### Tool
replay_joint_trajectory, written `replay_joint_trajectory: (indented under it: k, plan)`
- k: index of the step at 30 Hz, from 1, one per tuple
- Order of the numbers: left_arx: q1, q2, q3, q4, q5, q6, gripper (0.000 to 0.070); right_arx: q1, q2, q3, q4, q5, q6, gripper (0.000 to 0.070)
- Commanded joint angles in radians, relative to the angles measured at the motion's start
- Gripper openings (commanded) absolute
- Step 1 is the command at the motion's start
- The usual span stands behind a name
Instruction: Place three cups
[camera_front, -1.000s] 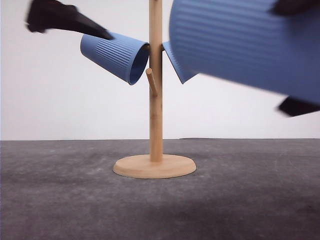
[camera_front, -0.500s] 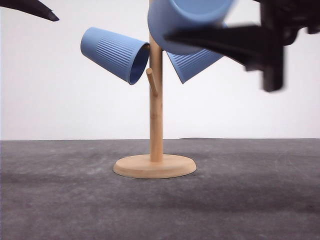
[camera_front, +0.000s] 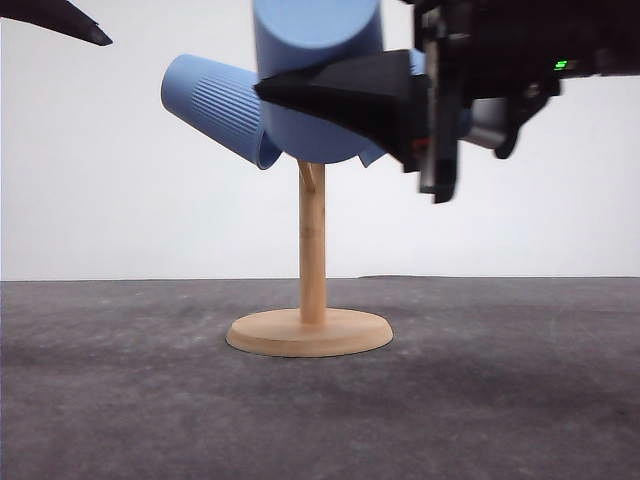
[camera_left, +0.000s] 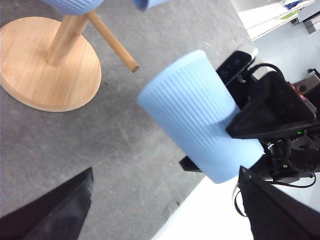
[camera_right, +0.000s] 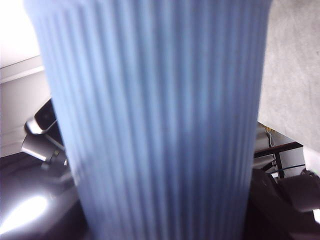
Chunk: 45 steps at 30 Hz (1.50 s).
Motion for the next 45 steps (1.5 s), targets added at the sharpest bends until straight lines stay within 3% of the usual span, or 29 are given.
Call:
replay_joint_trajectory:
  k: [1,23,32,37,45]
  plan:
    - [-0.003,0.006,0.024,0.007,0.001,0.015,0.0558,-0.002,0.029,0.029,0.017,-0.006,0.014,0.0330]
    - [-0.003,0.006,0.024,0.007,0.001,0.014,0.0558,-0.127,0.331,0.245,0.027,-0.092,0.013,0.0331]
    - [-0.003,0.006,0.024,0.007,0.001,0.014,0.0557,-0.142,0.374,0.257,0.011,-0.096,0.013,0.0355]
    - [-0.003,0.006,0.024,0.007,0.001,0.014,0.0557,-0.146,0.375,0.257,0.011,-0.096,0.013,0.0482]
    - [-0.003,0.006,0.024,0.010,0.001,0.014,0.0557,-0.146,0.375,0.257,0.011,-0.106,0.013,0.0538]
